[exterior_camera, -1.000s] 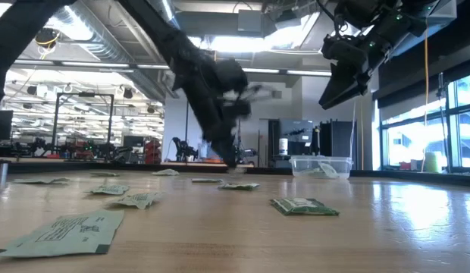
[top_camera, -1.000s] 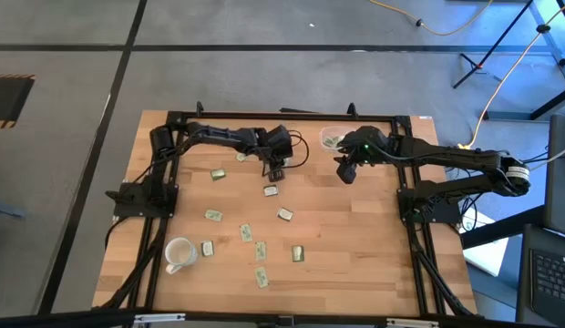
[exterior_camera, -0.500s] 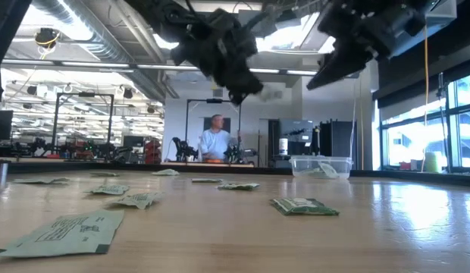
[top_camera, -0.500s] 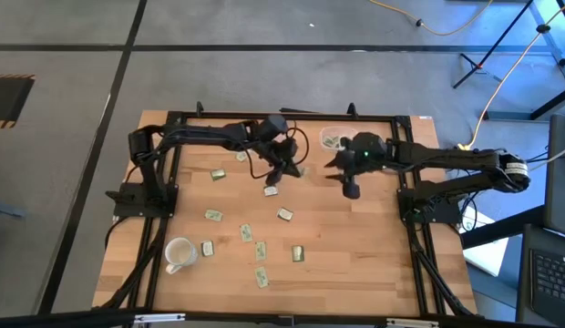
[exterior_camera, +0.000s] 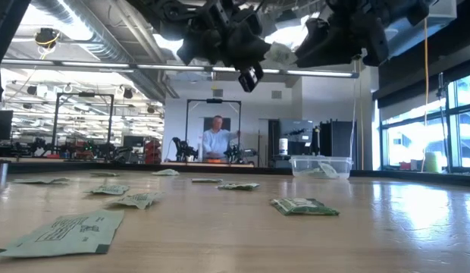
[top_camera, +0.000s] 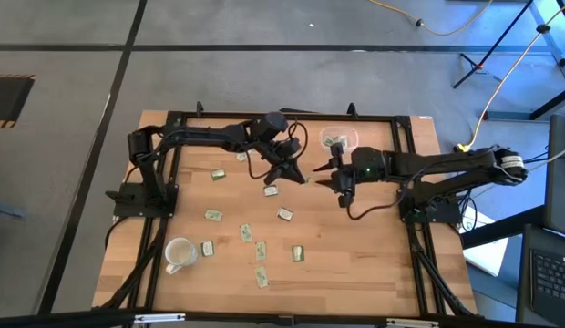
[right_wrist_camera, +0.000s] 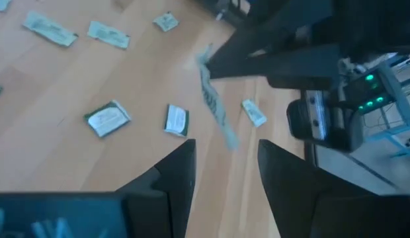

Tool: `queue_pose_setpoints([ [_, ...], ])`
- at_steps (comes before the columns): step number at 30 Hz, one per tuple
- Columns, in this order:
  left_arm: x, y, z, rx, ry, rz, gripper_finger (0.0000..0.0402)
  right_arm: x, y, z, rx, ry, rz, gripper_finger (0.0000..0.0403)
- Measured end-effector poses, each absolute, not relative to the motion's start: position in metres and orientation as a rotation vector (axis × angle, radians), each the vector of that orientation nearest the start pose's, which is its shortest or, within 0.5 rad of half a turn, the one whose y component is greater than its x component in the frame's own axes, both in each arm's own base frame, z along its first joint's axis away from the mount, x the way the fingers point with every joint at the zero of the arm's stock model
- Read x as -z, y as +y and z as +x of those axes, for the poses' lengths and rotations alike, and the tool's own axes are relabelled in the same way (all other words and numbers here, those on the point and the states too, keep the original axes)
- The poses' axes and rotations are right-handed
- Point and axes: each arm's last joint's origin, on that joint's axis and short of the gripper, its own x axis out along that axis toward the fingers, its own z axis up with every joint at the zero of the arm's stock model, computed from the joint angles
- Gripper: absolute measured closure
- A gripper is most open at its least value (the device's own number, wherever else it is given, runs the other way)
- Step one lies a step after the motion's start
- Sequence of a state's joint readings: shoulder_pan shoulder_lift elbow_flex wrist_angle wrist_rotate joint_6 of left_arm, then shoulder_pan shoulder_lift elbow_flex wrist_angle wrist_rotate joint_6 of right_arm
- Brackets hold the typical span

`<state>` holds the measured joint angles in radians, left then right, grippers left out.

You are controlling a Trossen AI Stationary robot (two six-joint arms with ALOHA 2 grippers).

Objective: Pick and place Stevia / Truvia into bins
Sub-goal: Put the green stevia packet into the transparent container

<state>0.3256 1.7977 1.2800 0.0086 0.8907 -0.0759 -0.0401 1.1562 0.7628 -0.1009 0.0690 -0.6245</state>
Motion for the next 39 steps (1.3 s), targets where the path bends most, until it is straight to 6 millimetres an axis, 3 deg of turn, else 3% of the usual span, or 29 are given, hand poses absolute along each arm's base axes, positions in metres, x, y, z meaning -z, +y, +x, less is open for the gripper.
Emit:
queue_pose_setpoints([
  [8,-0.251,0.101,0.385,0.554,0.433,-0.357,0.0398,-0.260,-0.011,0.253,-0.043,0.487,-0.608,0.0250],
  [26,-0.251,0.103,0.385,0.552,0.425,-0.335,0.0396,-0.259,-0.001,0.253,-0.067,0.480,-0.590,0.0397],
  [33,-0.251,0.106,0.383,0.563,0.416,-0.292,0.0349,-0.256,-0.005,0.251,0.053,0.559,-0.556,0.0400],
  [39,-0.238,0.127,0.369,0.493,0.529,-0.319,0.0311,-0.253,-0.024,0.246,0.250,0.654,-0.475,0.0401],
])
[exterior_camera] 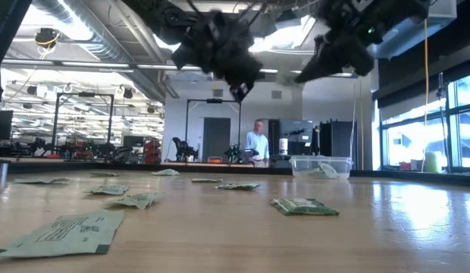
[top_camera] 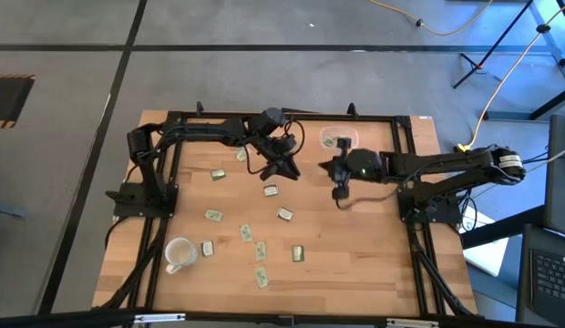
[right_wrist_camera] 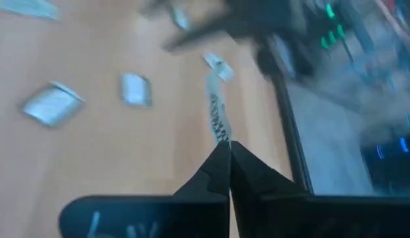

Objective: Pick and place Stevia / Truvia into bins
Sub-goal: Put the green stevia packet into the transparent container

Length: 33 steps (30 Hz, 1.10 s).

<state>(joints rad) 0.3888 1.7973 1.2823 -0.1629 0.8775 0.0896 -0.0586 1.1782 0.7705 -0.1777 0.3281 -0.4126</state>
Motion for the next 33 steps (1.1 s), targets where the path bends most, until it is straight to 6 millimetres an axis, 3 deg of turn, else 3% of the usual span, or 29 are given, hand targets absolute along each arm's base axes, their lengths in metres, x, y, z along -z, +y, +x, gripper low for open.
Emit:
queue_pose_setpoints([
  [6,-0.224,0.141,0.355,0.279,0.710,-0.231,0.0309,-0.256,-0.072,0.234,0.487,0.724,-0.211,0.0401],
  [10,-0.222,0.142,0.355,0.199,0.748,-0.179,0.0317,-0.254,-0.105,0.223,0.502,0.736,-0.029,0.0402],
  [20,-0.218,0.143,0.354,0.059,0.830,-0.072,0.0323,-0.200,-0.171,0.214,0.588,0.915,0.240,0.0403],
  [26,-0.213,0.152,0.345,-0.141,0.958,-0.010,0.0322,-0.171,-0.190,0.212,0.626,1.008,0.306,0.0403],
  [33,-0.213,0.164,0.332,-0.374,1.119,0.069,0.0321,-0.167,-0.192,0.211,0.630,1.021,0.312,0.0383],
])
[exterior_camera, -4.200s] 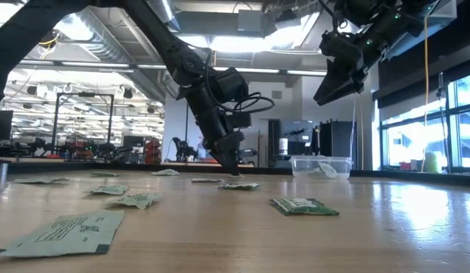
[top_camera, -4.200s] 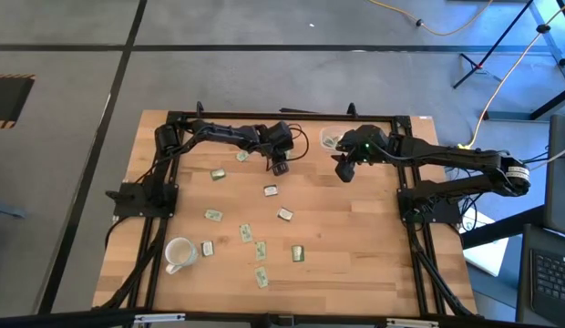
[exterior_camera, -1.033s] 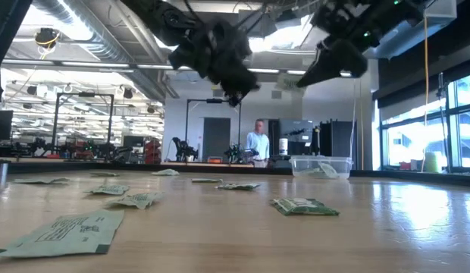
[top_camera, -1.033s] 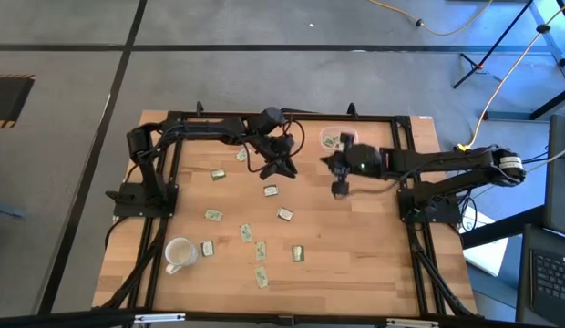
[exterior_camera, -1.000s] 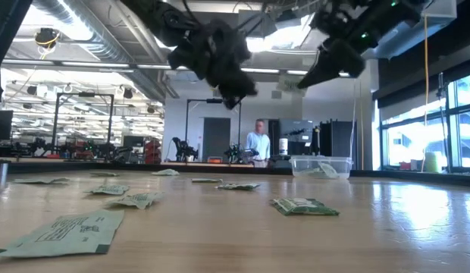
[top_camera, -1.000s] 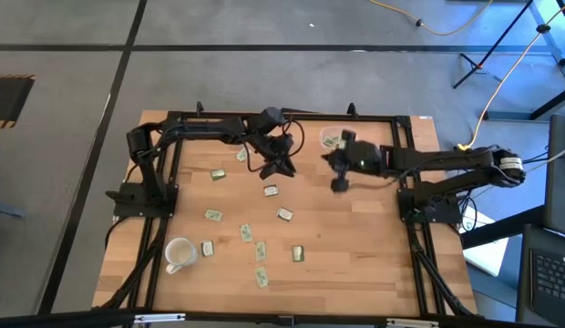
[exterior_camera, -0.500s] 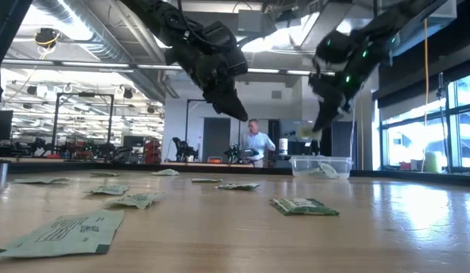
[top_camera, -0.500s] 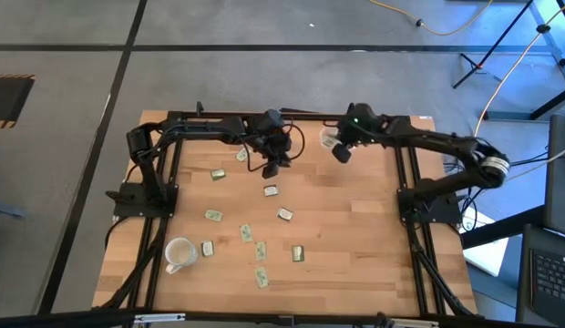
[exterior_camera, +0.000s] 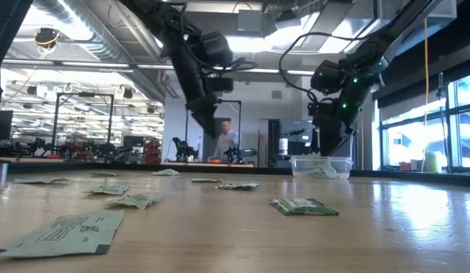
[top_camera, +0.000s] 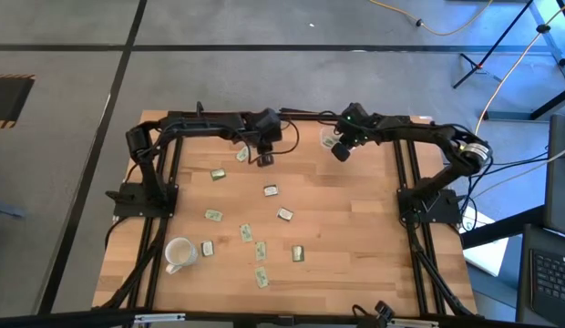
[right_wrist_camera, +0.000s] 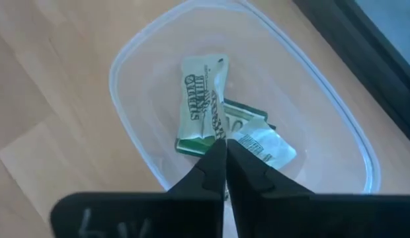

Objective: Pick and place Stevia / Truvia into bins
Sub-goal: Put the green stevia packet into the transparent container

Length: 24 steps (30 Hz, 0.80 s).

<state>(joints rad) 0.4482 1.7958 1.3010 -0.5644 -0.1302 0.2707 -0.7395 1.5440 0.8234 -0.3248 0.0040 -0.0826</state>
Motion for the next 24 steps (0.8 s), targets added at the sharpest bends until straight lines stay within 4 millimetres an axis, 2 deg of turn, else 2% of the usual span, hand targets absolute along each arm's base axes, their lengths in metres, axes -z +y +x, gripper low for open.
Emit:
queue_pose_setpoints([
  [6,-0.207,0.174,0.314,-0.425,1.239,-0.032,0.0304,-0.170,-0.191,0.209,0.650,1.016,0.336,0.0355],
  [13,-0.206,0.189,0.302,-0.525,1.241,-0.151,0.0280,-0.170,-0.190,0.208,0.645,1.019,0.334,0.0309],
  [19,-0.202,0.185,0.302,-0.512,1.288,-0.156,0.0286,-0.170,-0.191,0.209,0.645,1.017,0.335,0.0256],
  [24,-0.185,0.183,0.303,-0.595,1.392,-0.154,0.0300,-0.170,-0.190,0.209,0.646,1.017,0.337,0.0241],
])
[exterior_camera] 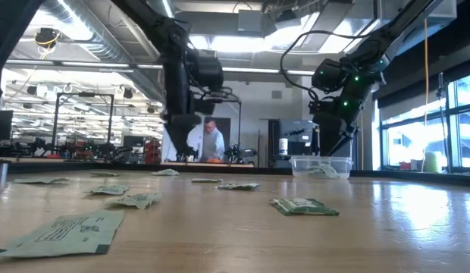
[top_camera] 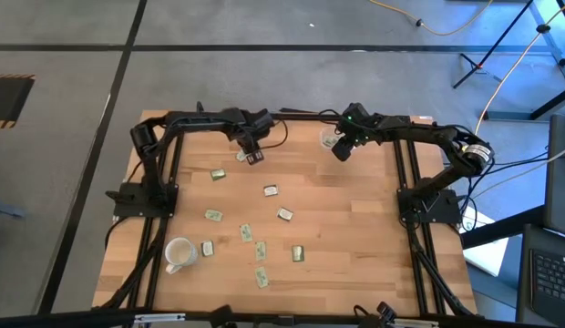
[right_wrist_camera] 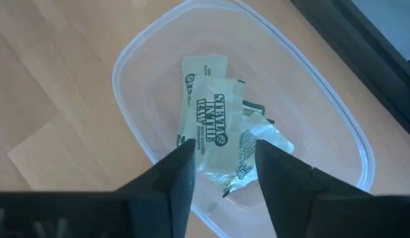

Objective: Pick and place Stevia / Truvia into bins
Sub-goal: Put the green stevia packet into the transparent container

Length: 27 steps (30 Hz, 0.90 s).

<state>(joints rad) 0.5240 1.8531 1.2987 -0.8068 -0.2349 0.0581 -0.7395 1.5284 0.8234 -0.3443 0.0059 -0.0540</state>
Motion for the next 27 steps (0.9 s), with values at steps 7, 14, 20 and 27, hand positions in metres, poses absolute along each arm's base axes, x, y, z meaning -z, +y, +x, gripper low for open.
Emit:
queue_pose_setpoints([
  [7,-0.169,0.185,0.304,-0.642,1.428,-0.236,0.0311,-0.170,-0.190,0.208,0.645,1.025,0.340,0.0241],
  [14,-0.148,0.191,0.303,-0.654,1.488,-0.302,0.0312,-0.169,-0.189,0.207,0.640,1.046,0.347,0.0241],
  [20,-0.139,0.191,0.305,-0.653,1.516,-0.311,0.0325,-0.169,-0.188,0.206,0.639,1.050,0.348,0.0240],
  [27,-0.139,0.191,0.304,-0.648,1.513,-0.316,0.0355,-0.169,-0.188,0.206,0.640,1.050,0.351,0.0240],
])
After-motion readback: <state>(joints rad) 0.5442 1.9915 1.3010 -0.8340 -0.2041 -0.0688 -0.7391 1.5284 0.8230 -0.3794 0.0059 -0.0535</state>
